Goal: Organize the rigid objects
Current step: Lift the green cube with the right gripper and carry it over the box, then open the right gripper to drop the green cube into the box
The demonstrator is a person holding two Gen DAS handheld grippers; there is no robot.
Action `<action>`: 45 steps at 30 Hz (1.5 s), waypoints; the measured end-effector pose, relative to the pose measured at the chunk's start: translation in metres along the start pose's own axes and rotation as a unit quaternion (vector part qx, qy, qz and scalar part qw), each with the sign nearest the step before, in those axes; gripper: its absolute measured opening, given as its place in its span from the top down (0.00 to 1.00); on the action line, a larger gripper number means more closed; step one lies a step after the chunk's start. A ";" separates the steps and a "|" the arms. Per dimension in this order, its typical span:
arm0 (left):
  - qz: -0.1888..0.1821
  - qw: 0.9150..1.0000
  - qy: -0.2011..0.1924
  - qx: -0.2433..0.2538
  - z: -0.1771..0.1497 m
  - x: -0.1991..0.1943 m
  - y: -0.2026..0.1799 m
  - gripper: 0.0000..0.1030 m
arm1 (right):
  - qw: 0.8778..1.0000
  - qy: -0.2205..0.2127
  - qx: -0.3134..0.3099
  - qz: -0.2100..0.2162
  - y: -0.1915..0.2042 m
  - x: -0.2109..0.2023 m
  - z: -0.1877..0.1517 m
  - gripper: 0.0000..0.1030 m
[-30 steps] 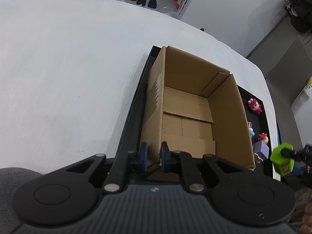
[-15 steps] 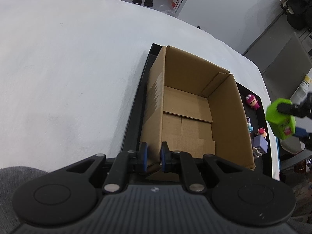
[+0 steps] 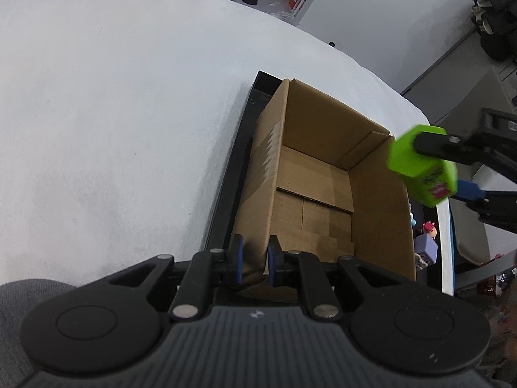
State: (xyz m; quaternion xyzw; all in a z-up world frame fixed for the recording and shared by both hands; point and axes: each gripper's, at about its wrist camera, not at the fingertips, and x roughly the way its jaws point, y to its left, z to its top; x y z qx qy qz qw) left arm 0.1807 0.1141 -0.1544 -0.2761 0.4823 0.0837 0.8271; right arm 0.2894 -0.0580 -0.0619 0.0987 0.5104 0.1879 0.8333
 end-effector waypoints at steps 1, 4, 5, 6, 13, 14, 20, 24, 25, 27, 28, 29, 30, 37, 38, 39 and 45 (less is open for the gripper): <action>-0.003 1.000 0.002 -0.002 0.000 0.000 0.002 0.86 | 1.000 0.004 -0.003 0.002 0.004 0.004 0.000 0.48; -0.008 1.000 0.006 -0.003 0.002 -0.001 0.005 0.86 | 1.000 0.013 -0.009 0.008 0.013 0.016 -0.002 0.48; -0.009 1.000 0.008 -0.005 0.003 -0.001 0.006 0.86 | 1.000 0.014 -0.010 0.008 0.017 0.019 -0.002 0.48; -0.009 1.000 0.009 -0.006 0.004 -0.001 0.005 0.86 | 1.000 0.014 -0.010 0.007 0.019 0.022 -0.003 0.48; -0.018 1.000 0.017 -0.020 0.007 0.001 0.008 0.86 | 1.000 0.016 -0.017 -0.001 0.027 0.042 -0.007 0.48; -0.018 0.999 0.017 -0.024 0.007 0.001 0.009 0.86 | 1.000 0.018 -0.017 -0.002 0.027 0.045 -0.006 0.48; -0.019 0.999 0.021 -0.031 0.006 -0.001 0.008 0.85 | 1.000 0.017 -0.006 0.006 0.021 0.061 -0.007 0.47; -0.019 0.999 0.023 -0.032 0.008 -0.002 0.007 0.85 | 1.000 0.018 0.000 0.004 0.019 0.071 -0.008 0.47; -0.019 0.999 0.024 -0.033 0.009 -0.002 0.007 0.85 | 1.000 0.017 0.003 0.006 0.018 0.073 -0.008 0.47; -0.019 0.999 0.024 -0.035 0.009 -0.002 0.009 0.85 | 1.000 0.012 0.007 0.014 0.018 0.076 -0.008 0.46; -0.019 0.999 0.024 -0.037 0.010 -0.002 0.010 0.85 | 1.000 0.008 0.009 0.021 0.017 0.078 -0.008 0.45; -0.019 0.999 0.025 -0.039 0.010 -0.002 0.011 0.85 | 0.999 0.005 0.010 0.030 0.016 0.081 -0.008 0.45; -0.019 0.999 0.025 -0.041 0.010 -0.003 0.011 0.85 | 0.999 0.010 0.013 0.037 0.015 0.085 -0.007 0.44; -0.009 0.999 0.020 -0.037 0.011 -0.005 0.009 0.85 | 0.998 0.024 0.027 0.056 0.012 0.077 -0.009 0.43; -0.007 0.999 0.019 -0.036 0.011 -0.006 0.009 0.85 | 0.998 0.023 0.028 0.057 0.011 0.074 -0.009 0.43; -0.003 0.999 0.018 -0.036 0.012 -0.006 0.009 0.85 | 0.998 0.021 0.028 0.059 0.011 0.068 -0.010 0.43; 0.017 0.999 0.016 -0.022 0.013 -0.011 0.004 0.85 | 0.996 0.020 0.034 0.083 0.006 0.038 -0.010 0.42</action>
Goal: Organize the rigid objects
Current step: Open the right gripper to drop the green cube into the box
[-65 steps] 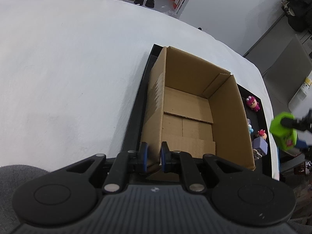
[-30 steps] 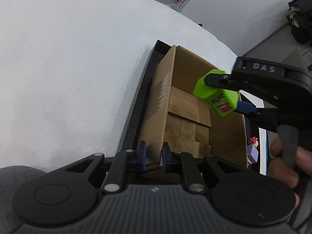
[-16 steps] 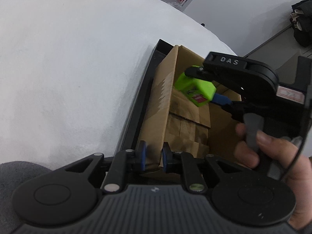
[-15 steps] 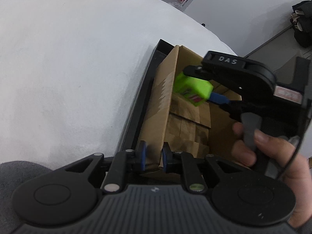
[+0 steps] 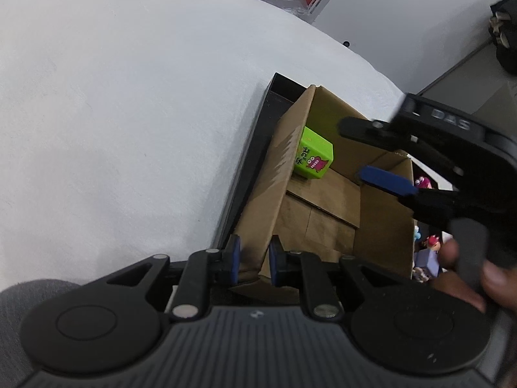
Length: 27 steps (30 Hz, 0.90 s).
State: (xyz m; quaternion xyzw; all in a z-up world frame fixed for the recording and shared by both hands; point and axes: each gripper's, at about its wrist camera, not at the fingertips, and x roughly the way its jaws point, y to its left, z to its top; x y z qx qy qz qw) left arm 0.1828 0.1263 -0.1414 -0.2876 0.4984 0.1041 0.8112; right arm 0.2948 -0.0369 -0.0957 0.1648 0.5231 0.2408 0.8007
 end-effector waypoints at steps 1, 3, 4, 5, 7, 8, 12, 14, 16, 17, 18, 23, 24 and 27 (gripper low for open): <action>0.005 1.000 0.000 0.006 -0.001 0.000 -0.002 0.85 | 1.000 -0.003 -0.001 -0.001 -0.001 -0.003 0.000 0.42; 0.009 1.000 0.002 0.009 -0.001 -0.001 -0.003 0.85 | 1.000 -0.009 0.002 -0.001 -0.004 -0.014 -0.002 0.42; 0.011 1.000 0.004 0.010 -0.001 -0.001 -0.003 0.85 | 1.000 -0.011 0.003 -0.003 -0.005 -0.017 -0.001 0.42; 0.014 1.000 0.006 0.012 0.000 0.000 -0.003 0.85 | 1.000 -0.013 0.002 -0.004 -0.007 -0.022 -0.001 0.41; 0.017 1.000 0.005 0.015 0.000 0.000 -0.004 0.85 | 1.000 -0.021 -0.005 -0.002 -0.008 -0.029 -0.002 0.41; 0.019 1.000 0.003 0.018 0.000 0.001 -0.006 0.85 | 1.000 -0.024 -0.012 -0.001 -0.008 -0.034 -0.002 0.39; 0.029 0.999 -0.001 0.031 -0.003 0.003 -0.011 0.85 | 0.999 -0.033 -0.029 -0.002 -0.009 -0.050 -0.004 0.32; 0.030 0.999 -0.001 0.025 -0.002 0.005 -0.008 0.85 | 0.999 -0.037 -0.036 -0.005 -0.009 -0.055 -0.005 0.31; 0.029 0.999 0.000 0.022 -0.001 0.006 -0.008 0.85 | 0.999 -0.039 -0.037 -0.005 -0.012 -0.062 -0.005 0.30; 0.030 0.999 0.000 0.026 -0.001 0.006 -0.009 0.85 | 0.998 -0.041 -0.037 -0.006 -0.014 -0.065 -0.005 0.30; 0.032 0.999 -0.001 0.029 -0.001 0.007 -0.010 0.85 | 0.998 -0.044 -0.037 -0.006 -0.016 -0.068 -0.005 0.30; 0.037 0.999 -0.002 0.032 -0.001 0.009 -0.012 0.85 | 0.997 -0.055 -0.043 -0.013 -0.025 -0.084 -0.005 0.30; 0.039 0.999 -0.001 0.031 -0.002 0.009 -0.012 0.85 | 0.997 -0.056 -0.045 -0.016 -0.026 -0.086 -0.004 0.30; 0.049 0.998 -0.003 0.043 -0.003 0.010 -0.017 0.85 | 0.997 -0.060 -0.049 -0.023 -0.033 -0.098 -0.005 0.30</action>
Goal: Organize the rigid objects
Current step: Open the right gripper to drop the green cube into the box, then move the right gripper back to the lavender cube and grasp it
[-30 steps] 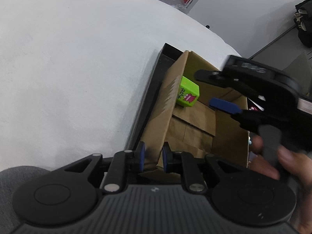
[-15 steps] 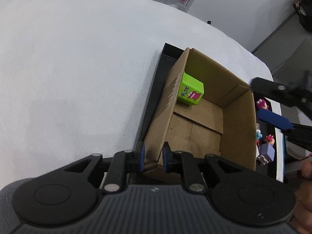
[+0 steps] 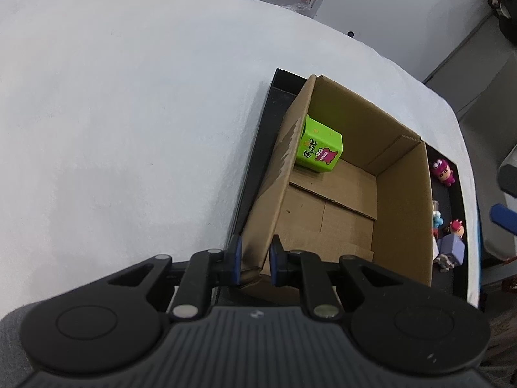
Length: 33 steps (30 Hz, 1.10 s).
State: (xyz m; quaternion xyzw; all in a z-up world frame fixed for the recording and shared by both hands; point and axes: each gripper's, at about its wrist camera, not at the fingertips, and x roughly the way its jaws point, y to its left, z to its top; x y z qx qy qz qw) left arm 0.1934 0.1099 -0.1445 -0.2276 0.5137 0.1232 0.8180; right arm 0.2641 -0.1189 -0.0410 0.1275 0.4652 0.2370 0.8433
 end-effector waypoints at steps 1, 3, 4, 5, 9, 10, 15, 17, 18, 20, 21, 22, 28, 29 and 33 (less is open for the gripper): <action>0.004 1.000 0.000 0.002 0.000 0.000 -0.002 0.85 | 1.000 -0.001 -0.002 -0.003 -0.003 -0.003 0.001 0.30; 0.009 1.000 0.000 0.004 0.000 -0.001 -0.004 0.85 | 1.000 -0.005 -0.001 -0.012 -0.010 -0.008 0.002 0.30; 0.012 1.000 0.000 0.006 0.000 -0.001 -0.006 0.85 | 1.000 -0.007 -0.002 -0.016 -0.013 -0.010 0.002 0.30; 0.015 1.000 -0.001 0.007 0.000 -0.001 -0.007 0.85 | 1.000 -0.009 -0.001 -0.019 -0.016 -0.013 0.003 0.29; 0.019 1.000 -0.004 0.010 -0.002 -0.001 -0.011 0.85 | 1.000 -0.019 0.002 -0.020 -0.029 -0.021 0.004 0.22; 0.020 1.000 -0.005 0.010 -0.002 -0.001 -0.011 0.86 | 1.000 -0.020 0.003 -0.020 -0.032 -0.022 0.004 0.22; 0.023 1.000 -0.008 0.005 -0.004 -0.002 -0.009 0.87 | 0.999 -0.022 0.013 -0.022 -0.049 -0.026 0.003 0.21; 0.028 1.000 -0.009 0.008 -0.004 -0.003 -0.011 0.87 | 0.999 -0.020 0.015 -0.024 -0.056 -0.027 0.002 0.20; 0.030 0.999 -0.010 0.010 -0.005 -0.003 -0.012 0.88 | 0.999 -0.020 0.016 -0.024 -0.060 -0.028 0.002 0.20; 0.034 0.999 -0.013 0.014 -0.006 -0.004 -0.015 0.88 | 0.999 -0.021 0.019 -0.022 -0.067 -0.029 0.000 0.18; 0.036 0.999 -0.014 0.016 -0.007 -0.004 -0.016 0.88 | 0.999 -0.022 0.022 -0.023 -0.071 -0.029 -0.001 0.18; 0.038 0.999 -0.015 0.018 -0.007 -0.004 -0.017 0.88 | 0.999 -0.021 0.024 -0.025 -0.074 -0.029 -0.002 0.18; 0.042 0.999 -0.019 0.018 -0.009 -0.003 -0.019 0.88 | 0.999 -0.018 0.041 -0.032 -0.098 -0.025 -0.009 0.18; 0.043 0.999 -0.019 0.017 -0.009 -0.003 -0.019 0.88 | 0.998 -0.016 0.044 -0.033 -0.101 -0.024 -0.010 0.18; 0.050 0.998 -0.019 0.019 -0.010 -0.002 -0.022 0.89 | 0.998 -0.014 0.054 -0.037 -0.116 -0.020 -0.015 0.18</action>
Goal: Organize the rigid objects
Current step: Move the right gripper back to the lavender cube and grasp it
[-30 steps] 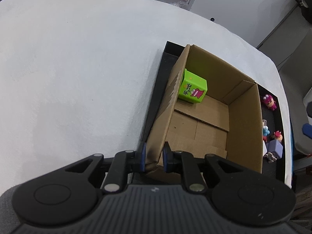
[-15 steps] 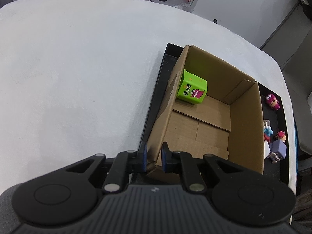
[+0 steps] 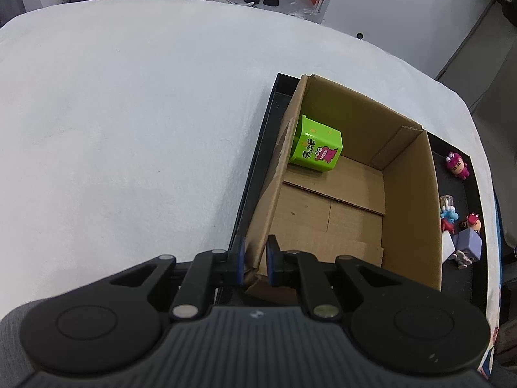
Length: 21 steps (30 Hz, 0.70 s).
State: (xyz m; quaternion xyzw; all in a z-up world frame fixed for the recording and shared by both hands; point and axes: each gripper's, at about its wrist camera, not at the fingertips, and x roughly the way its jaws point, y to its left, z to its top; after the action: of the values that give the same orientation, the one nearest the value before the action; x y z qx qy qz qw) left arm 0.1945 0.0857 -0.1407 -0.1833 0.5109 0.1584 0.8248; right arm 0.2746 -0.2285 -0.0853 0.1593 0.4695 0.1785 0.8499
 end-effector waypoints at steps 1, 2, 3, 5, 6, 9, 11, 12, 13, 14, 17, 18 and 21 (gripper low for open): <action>0.001 1.000 0.000 0.002 0.000 0.000 0.000 0.89 | 1.000 0.000 0.004 -0.001 -0.004 0.001 -0.001 0.17; 0.002 1.000 0.000 0.003 0.000 0.000 -0.001 0.89 | 1.000 0.001 0.011 -0.004 -0.009 0.003 -0.001 0.17; 0.001 1.000 0.000 0.001 0.000 0.000 0.000 0.89 | 1.000 0.003 0.019 -0.007 -0.015 0.005 -0.002 0.17; -0.001 1.000 0.001 -0.005 0.000 0.000 0.001 0.89 | 0.999 0.007 0.035 -0.013 -0.026 0.010 -0.003 0.18; 0.000 1.000 0.001 -0.005 0.000 0.000 0.000 0.89 | 0.999 0.009 0.040 -0.017 -0.030 0.012 -0.004 0.18; 0.001 1.000 0.001 -0.005 0.000 0.000 0.000 0.89 | 0.997 0.016 0.071 -0.024 -0.047 0.019 -0.006 0.18; 0.001 1.000 0.001 -0.007 -0.001 0.000 0.000 0.89 | 0.996 0.023 0.084 -0.026 -0.055 0.024 -0.009 0.18; 0.001 1.000 0.000 -0.007 -0.001 0.000 0.000 0.89 | 0.995 0.026 0.092 -0.028 -0.059 0.026 -0.010 0.18; 0.001 1.000 0.000 -0.006 -0.001 0.000 0.000 0.89 | 0.994 0.030 0.100 -0.031 -0.062 0.029 -0.012 0.18; 0.002 1.000 0.001 -0.005 -0.001 0.000 0.000 0.89 | 0.993 0.033 0.110 -0.034 -0.066 0.032 -0.013 0.18; 0.001 1.000 0.001 0.000 -0.001 -0.001 -0.001 0.89 | 0.989 0.037 0.137 -0.043 -0.075 0.040 -0.015 0.18; 0.002 1.000 0.000 0.002 -0.001 -0.001 -0.002 0.89 | 0.989 0.036 0.139 -0.045 -0.076 0.043 -0.015 0.18; 0.003 1.000 -0.002 0.006 -0.002 -0.001 -0.002 0.89 | 0.989 0.035 0.136 -0.051 -0.077 0.051 -0.014 0.18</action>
State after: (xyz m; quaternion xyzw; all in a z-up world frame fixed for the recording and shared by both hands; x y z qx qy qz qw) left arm 0.1933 0.0829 -0.1402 -0.1766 0.5110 0.1583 0.8262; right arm 0.2996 -0.2725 -0.1643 0.2428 0.5268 0.0747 0.8111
